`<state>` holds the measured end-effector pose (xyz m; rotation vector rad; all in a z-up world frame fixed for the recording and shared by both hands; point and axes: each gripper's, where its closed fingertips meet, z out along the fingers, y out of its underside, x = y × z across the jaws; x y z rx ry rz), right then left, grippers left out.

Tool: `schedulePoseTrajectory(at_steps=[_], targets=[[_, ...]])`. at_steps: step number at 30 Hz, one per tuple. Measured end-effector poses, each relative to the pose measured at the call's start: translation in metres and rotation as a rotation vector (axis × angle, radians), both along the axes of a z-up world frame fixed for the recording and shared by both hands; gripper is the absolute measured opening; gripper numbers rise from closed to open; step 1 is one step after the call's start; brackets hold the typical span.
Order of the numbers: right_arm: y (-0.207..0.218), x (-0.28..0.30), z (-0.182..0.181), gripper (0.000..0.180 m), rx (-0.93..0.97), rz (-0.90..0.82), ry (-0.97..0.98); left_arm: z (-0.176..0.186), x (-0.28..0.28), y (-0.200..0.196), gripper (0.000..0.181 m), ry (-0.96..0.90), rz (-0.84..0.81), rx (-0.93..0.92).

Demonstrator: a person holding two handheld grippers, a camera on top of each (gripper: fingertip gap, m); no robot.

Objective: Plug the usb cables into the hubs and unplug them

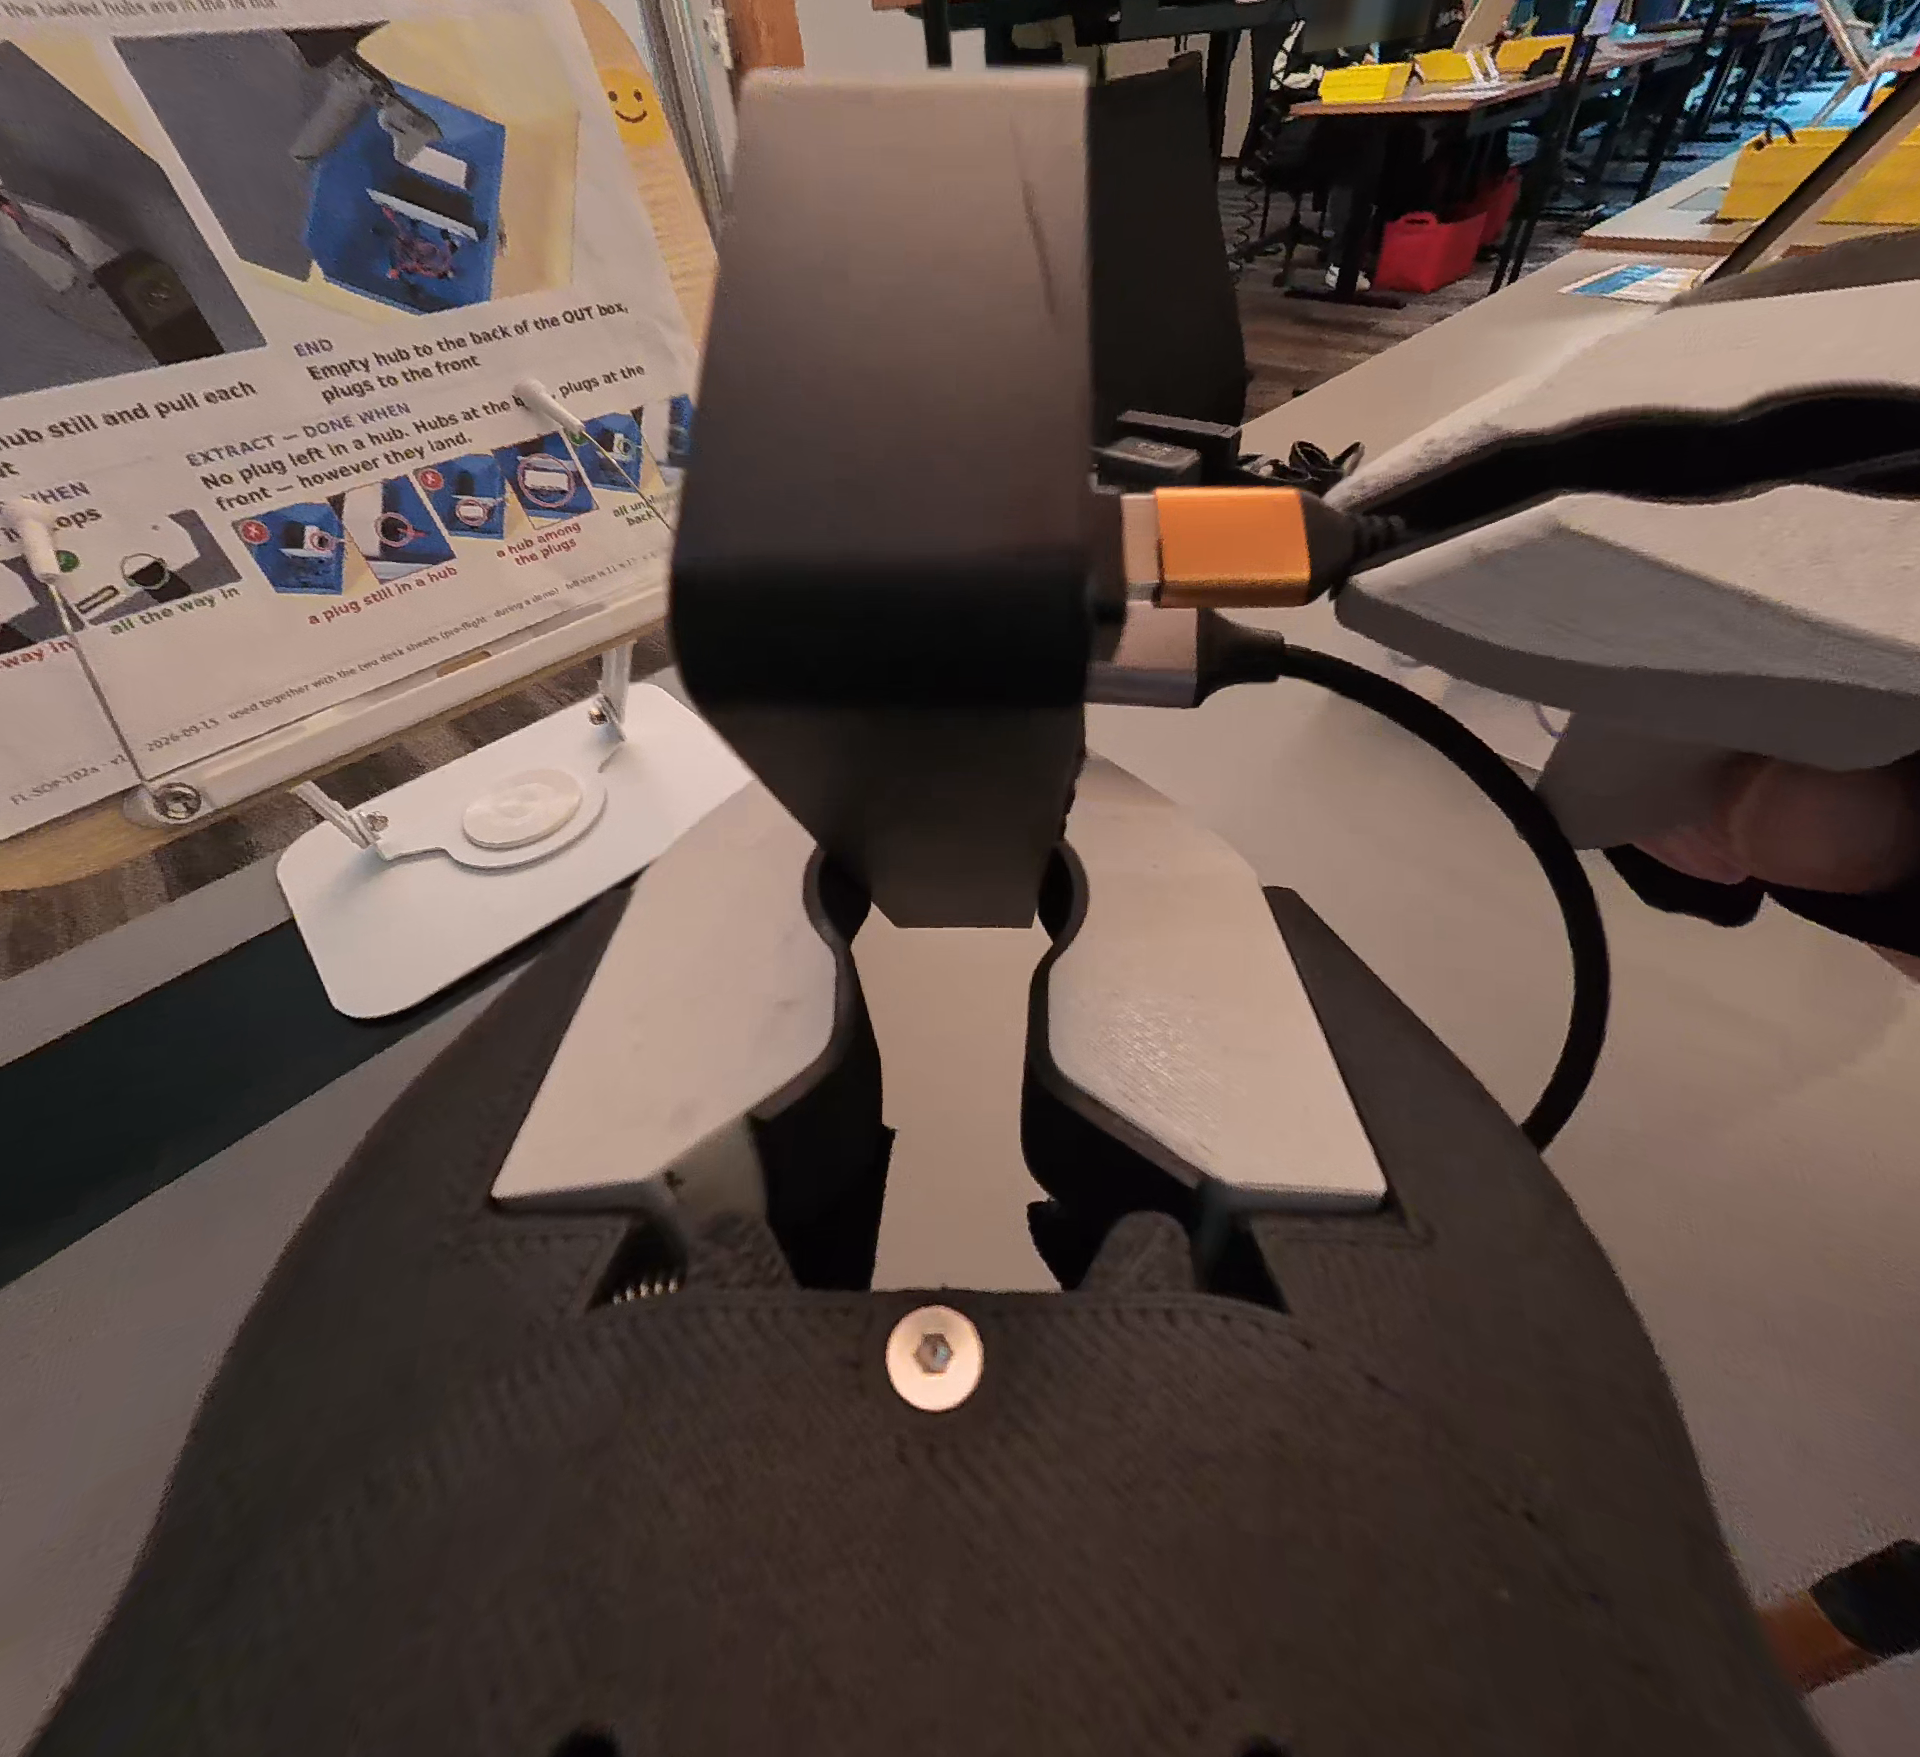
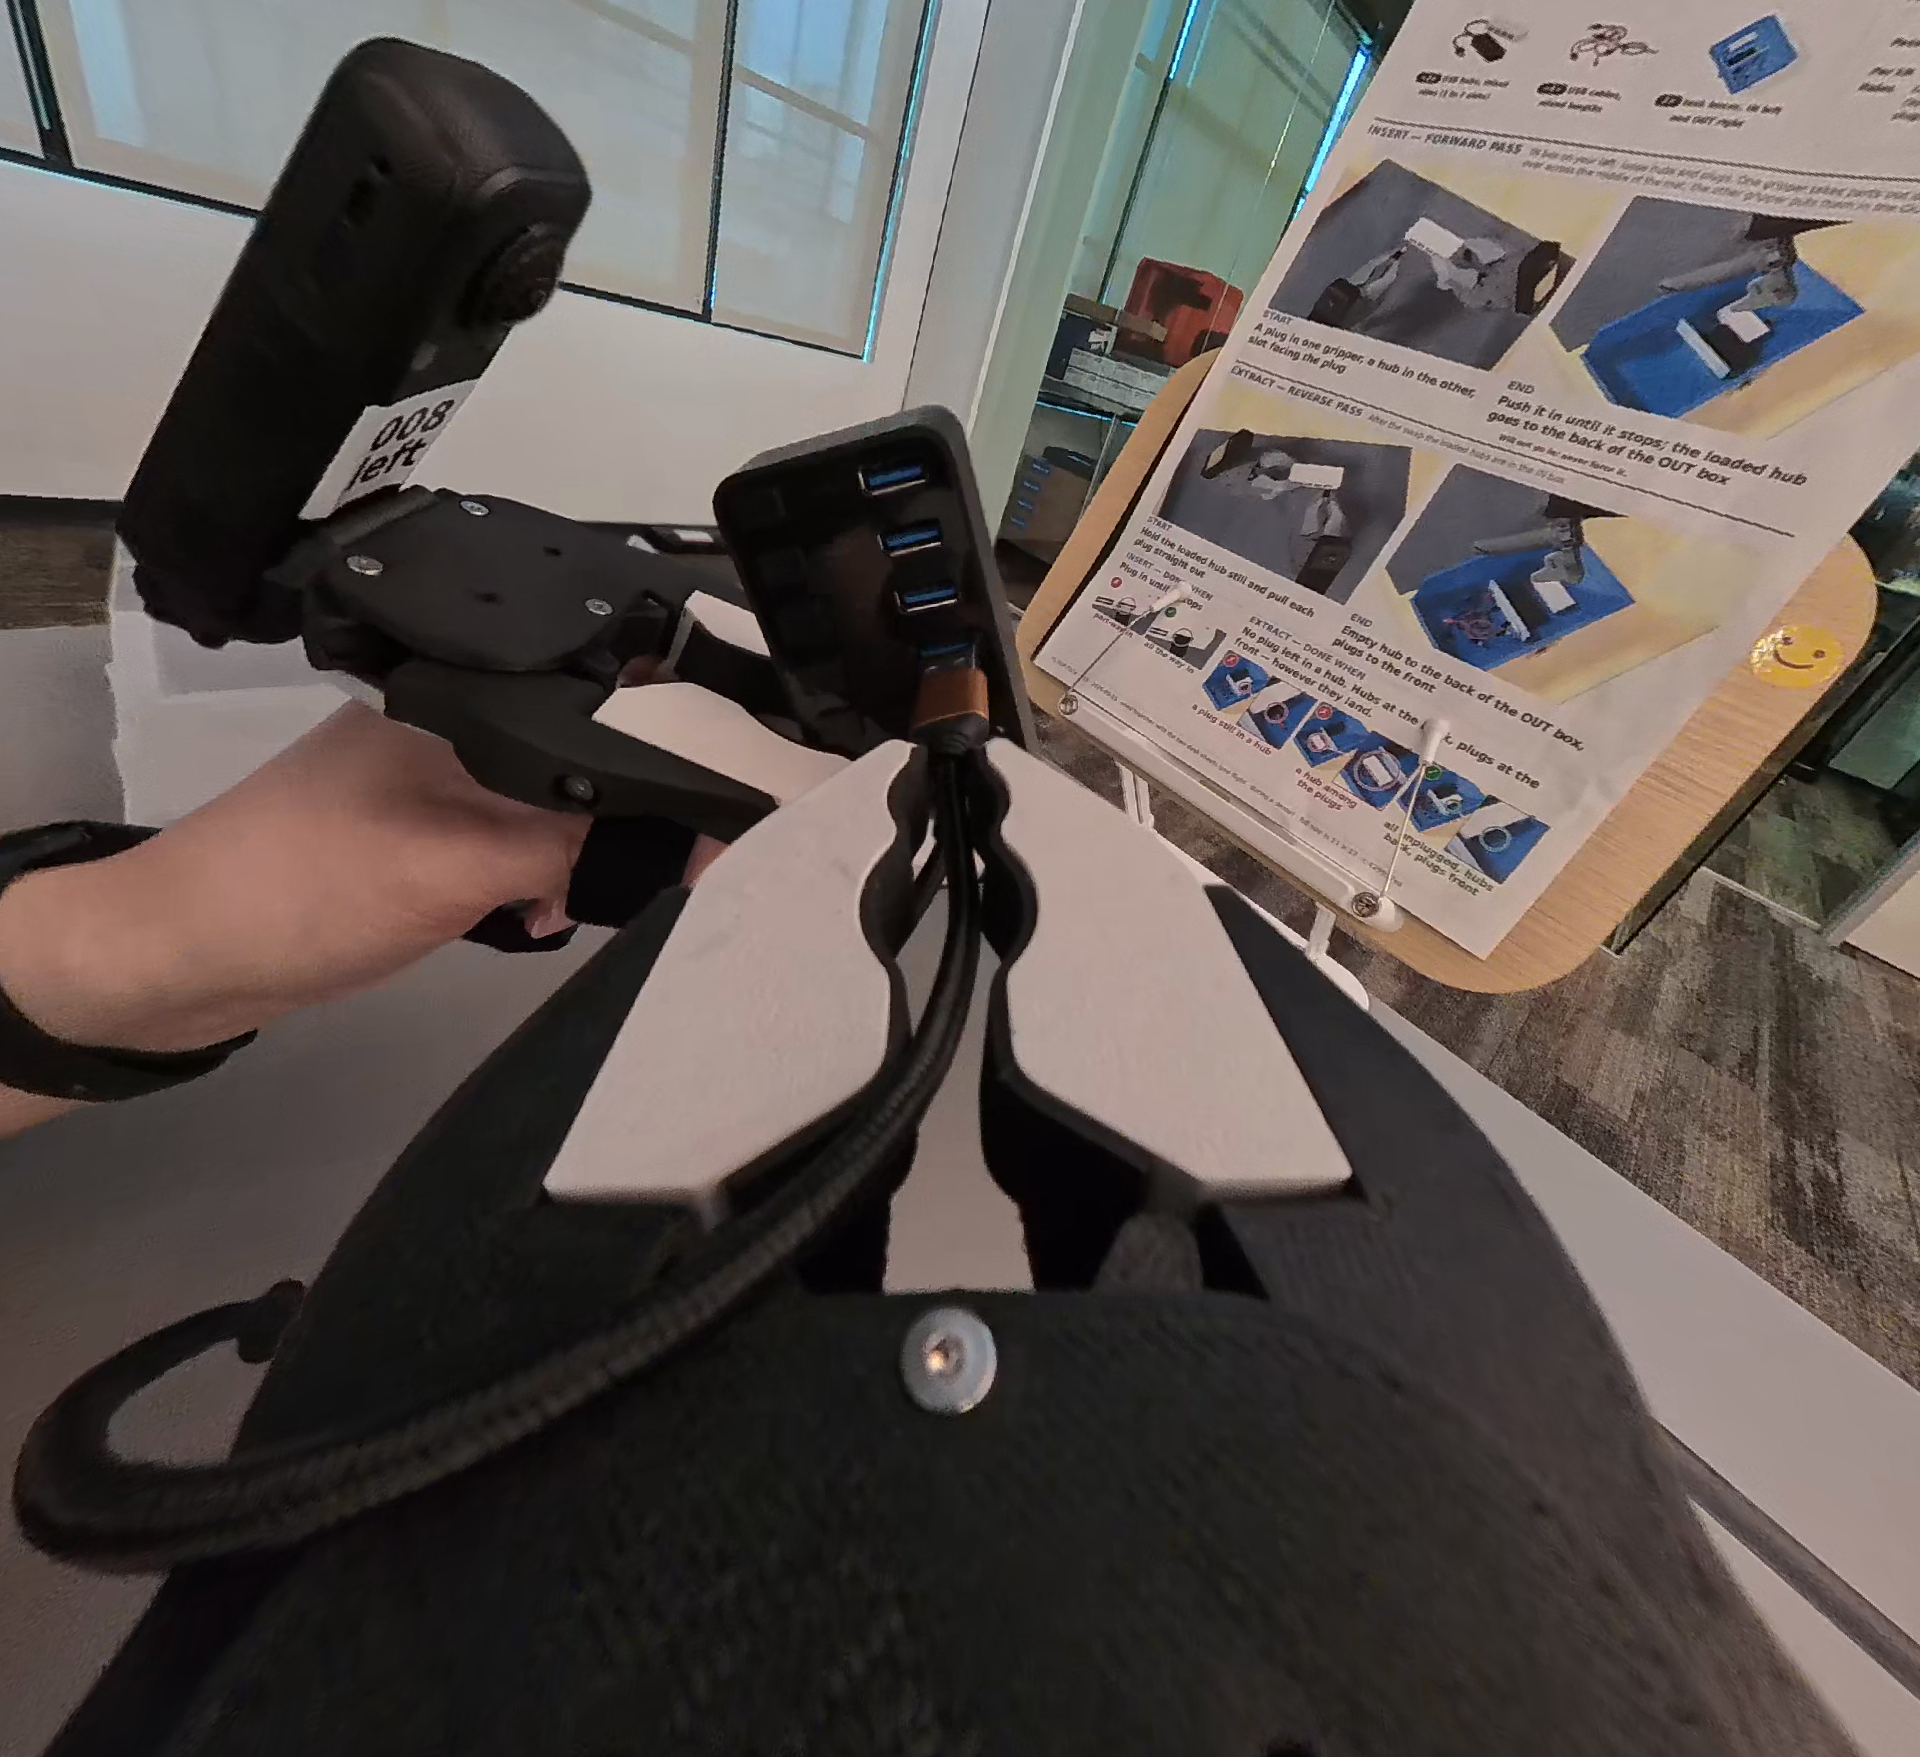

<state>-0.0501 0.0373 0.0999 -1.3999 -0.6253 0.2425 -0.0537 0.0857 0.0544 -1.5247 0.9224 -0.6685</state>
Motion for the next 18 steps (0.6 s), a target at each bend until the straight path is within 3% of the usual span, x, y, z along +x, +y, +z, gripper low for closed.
schedulePoseTrajectory(at_steps=[14, 18], targets=[[-0.037, -0.011, 0.033, 0.007, 0.058, 0.065, 0.006, 0.007, -0.005, 0.003, 0.028, -0.024, 0.032, 0.018], [-0.027, -0.016, 0.025, 0.007, 0.124, 0.032, 0.008, 0.009, -0.006, 0.001, 0.028, -0.05, 0.041, 0.019]])
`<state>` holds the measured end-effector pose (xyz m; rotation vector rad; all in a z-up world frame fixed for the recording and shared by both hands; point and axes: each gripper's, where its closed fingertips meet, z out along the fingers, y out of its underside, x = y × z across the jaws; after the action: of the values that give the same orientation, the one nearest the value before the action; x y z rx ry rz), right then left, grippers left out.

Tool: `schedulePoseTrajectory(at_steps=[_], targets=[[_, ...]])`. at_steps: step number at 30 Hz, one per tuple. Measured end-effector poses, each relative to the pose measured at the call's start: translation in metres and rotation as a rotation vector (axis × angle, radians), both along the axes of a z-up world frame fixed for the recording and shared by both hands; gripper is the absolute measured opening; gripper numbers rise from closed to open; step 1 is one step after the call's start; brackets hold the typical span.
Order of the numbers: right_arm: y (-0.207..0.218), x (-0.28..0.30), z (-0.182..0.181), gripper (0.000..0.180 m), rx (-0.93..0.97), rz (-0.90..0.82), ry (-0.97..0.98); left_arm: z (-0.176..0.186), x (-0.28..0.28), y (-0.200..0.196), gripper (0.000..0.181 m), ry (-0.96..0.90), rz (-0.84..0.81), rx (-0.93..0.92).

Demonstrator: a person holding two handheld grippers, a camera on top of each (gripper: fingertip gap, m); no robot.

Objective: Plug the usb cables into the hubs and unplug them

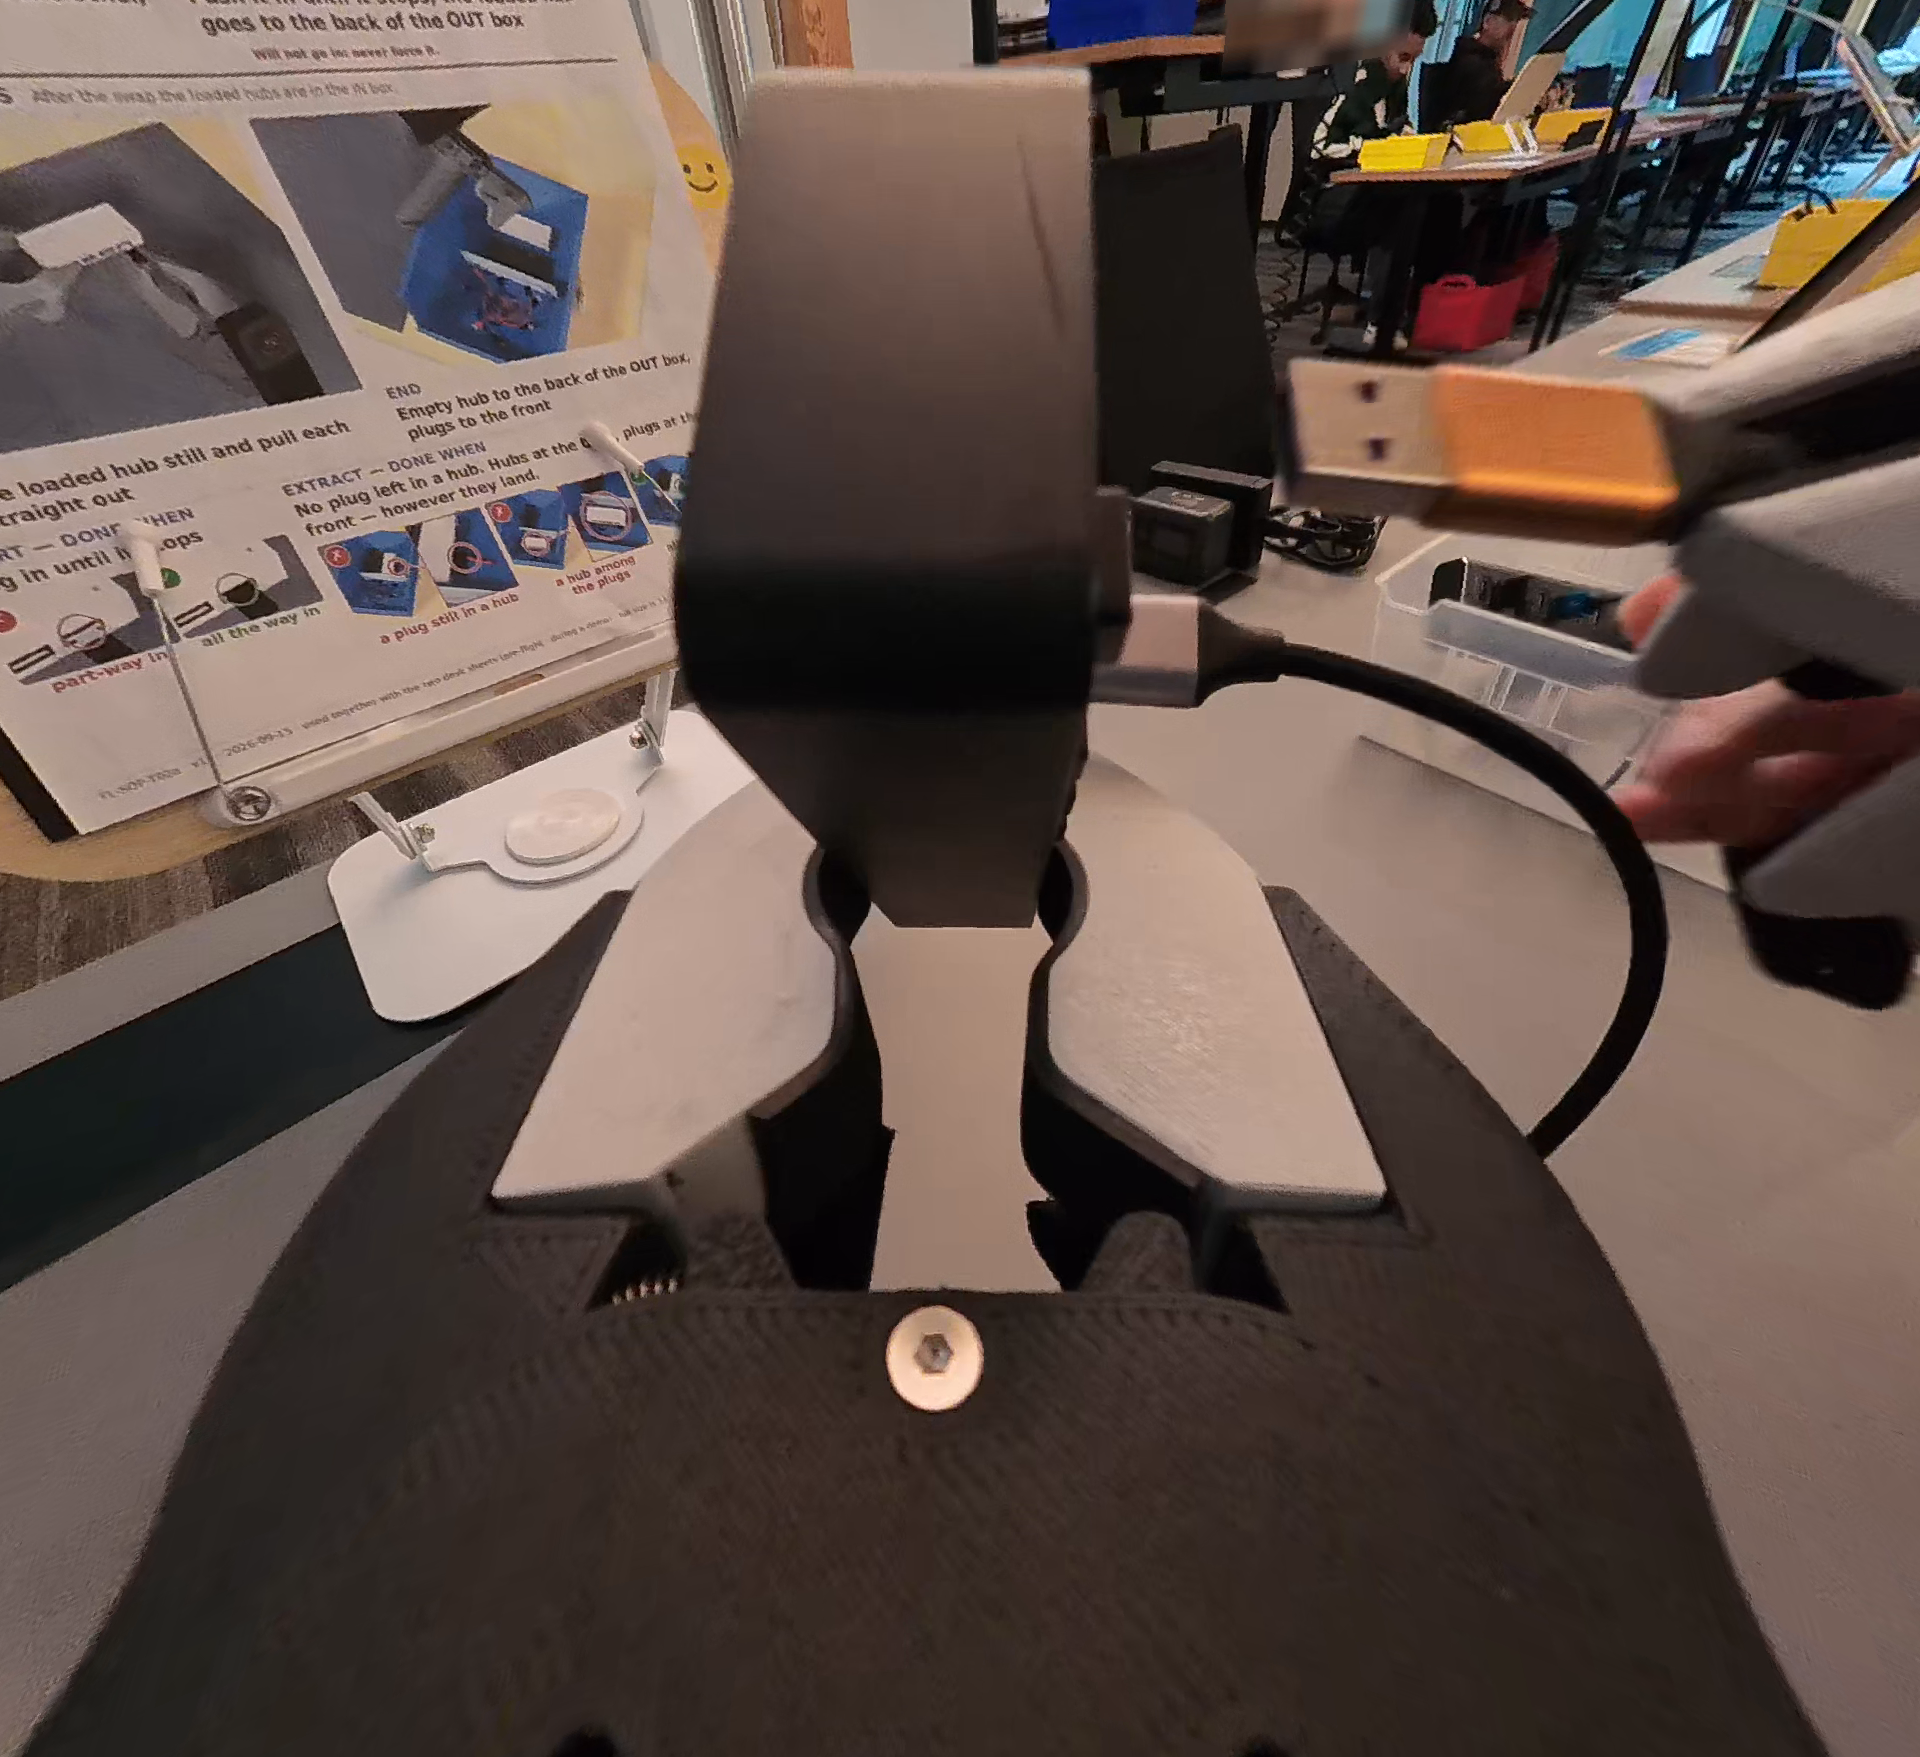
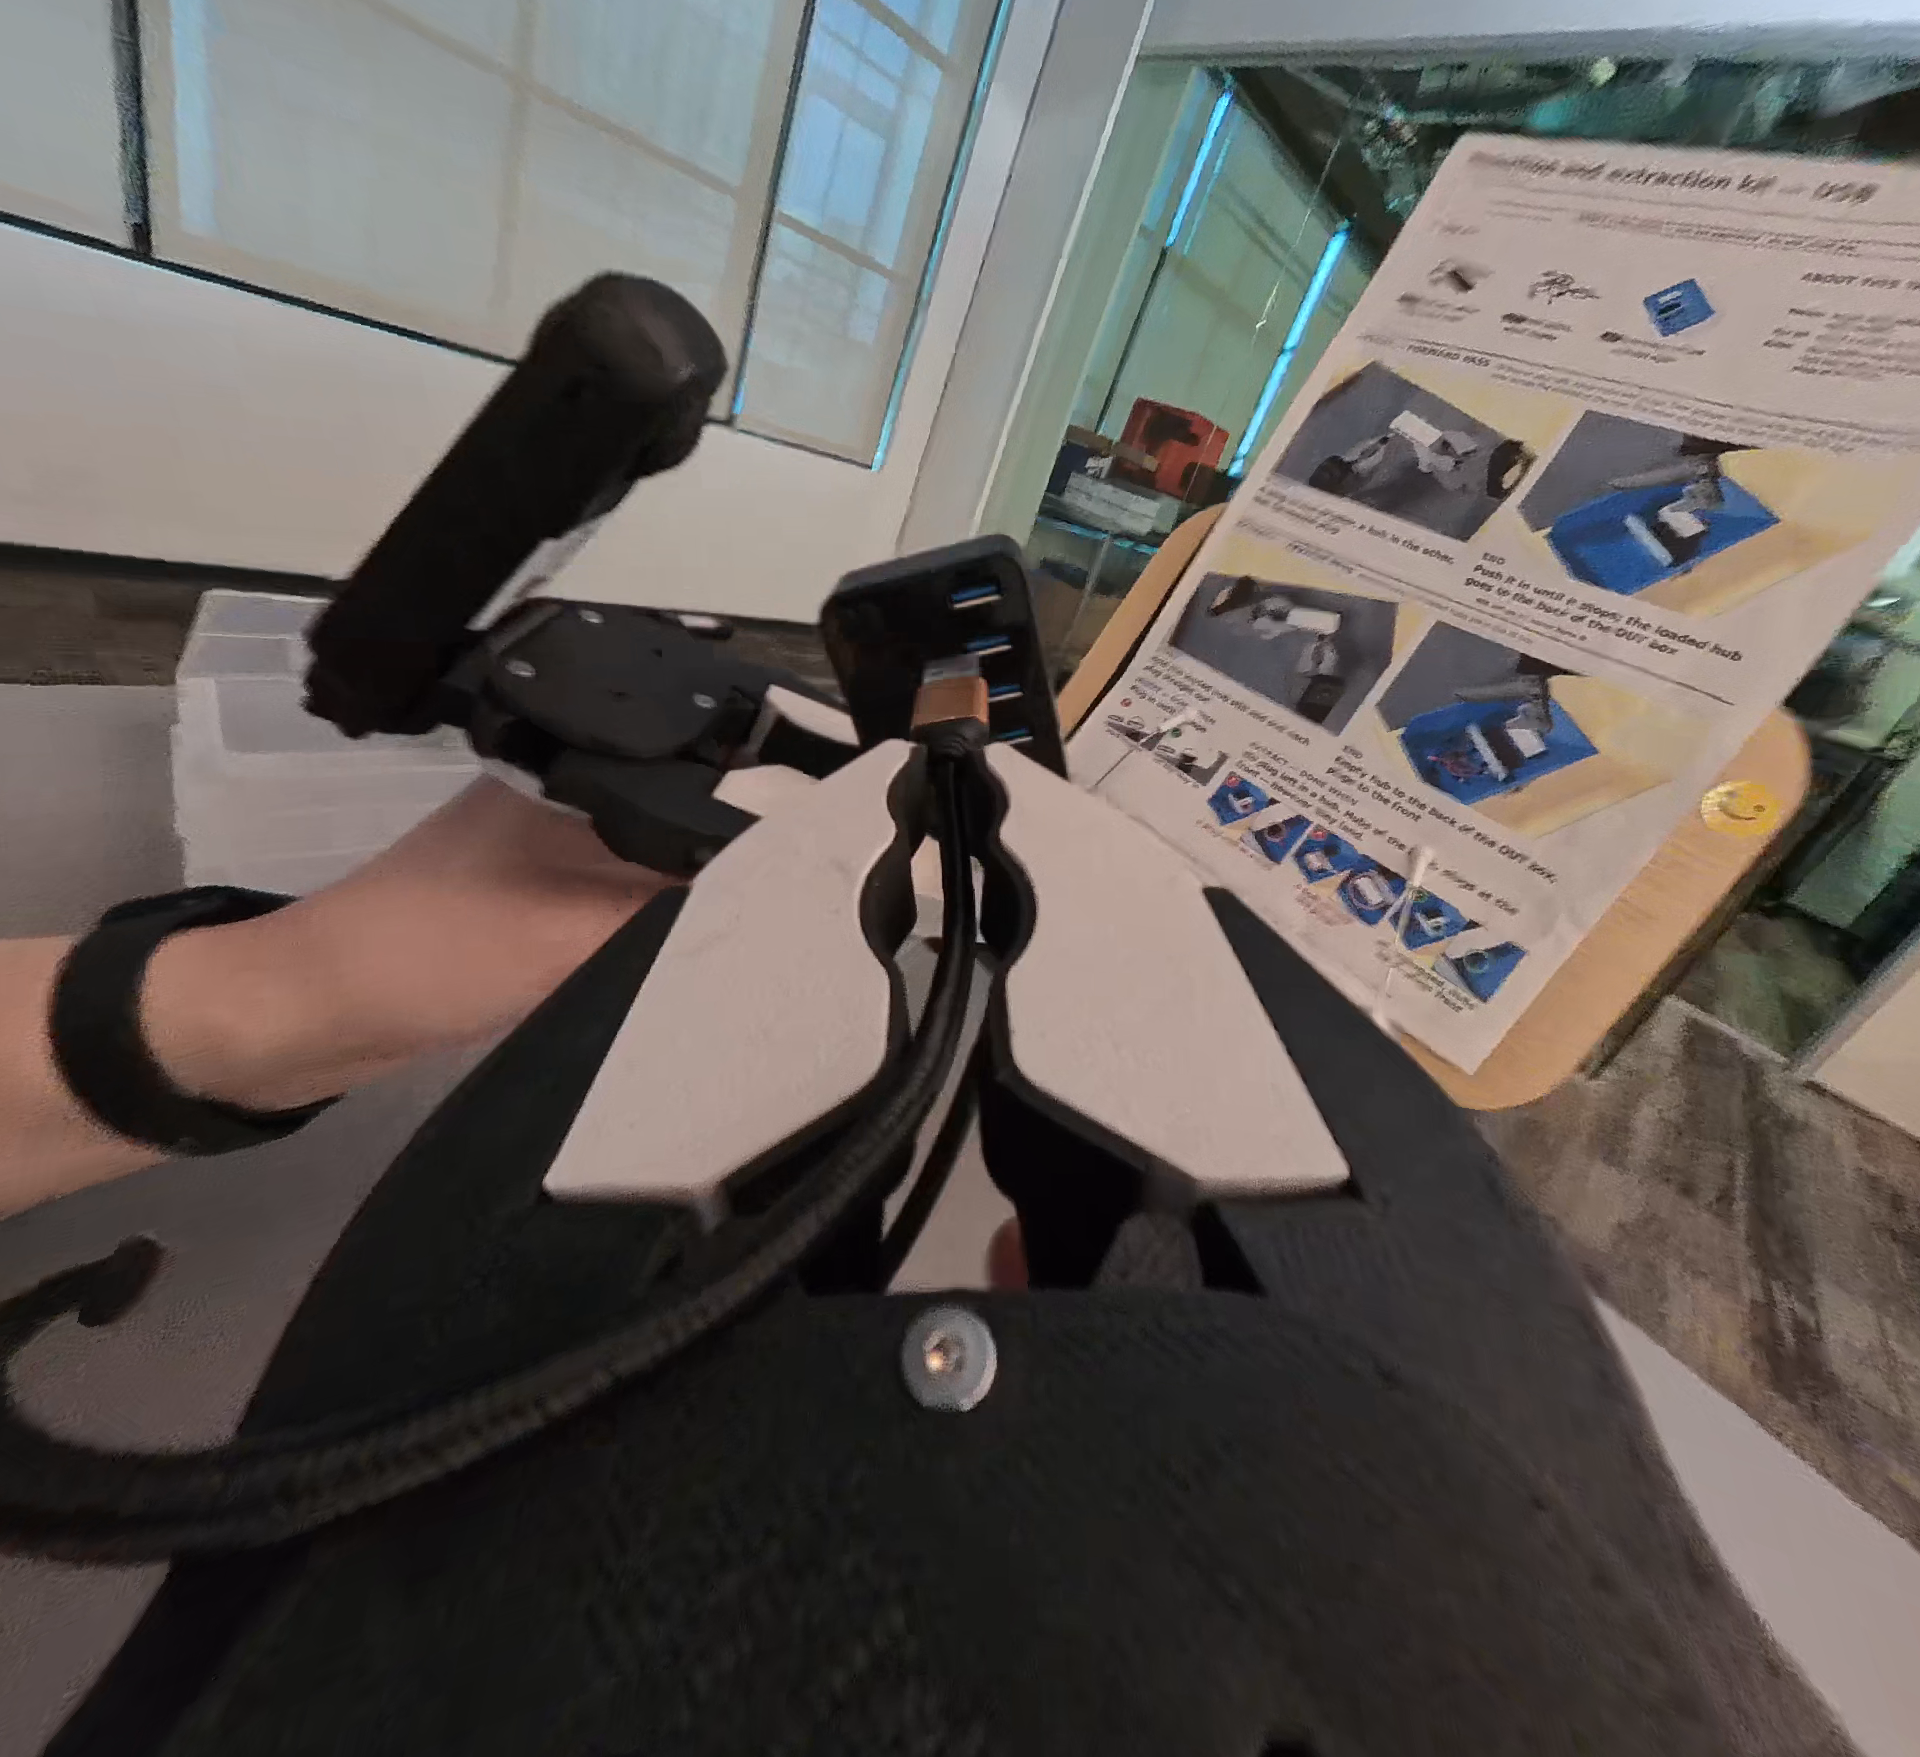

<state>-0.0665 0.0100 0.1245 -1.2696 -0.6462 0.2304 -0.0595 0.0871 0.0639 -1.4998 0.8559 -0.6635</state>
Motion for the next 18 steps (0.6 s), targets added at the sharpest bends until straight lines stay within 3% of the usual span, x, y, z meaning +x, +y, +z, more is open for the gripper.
schedulePoseTrajectory(at_steps=[18], targets=[[0.014, 0.006, -0.01, 0.006, 0.025, -0.035, 0.02, 0.011, 0.003, -0.011, 0.028, -0.047, -0.028, 0.041]])
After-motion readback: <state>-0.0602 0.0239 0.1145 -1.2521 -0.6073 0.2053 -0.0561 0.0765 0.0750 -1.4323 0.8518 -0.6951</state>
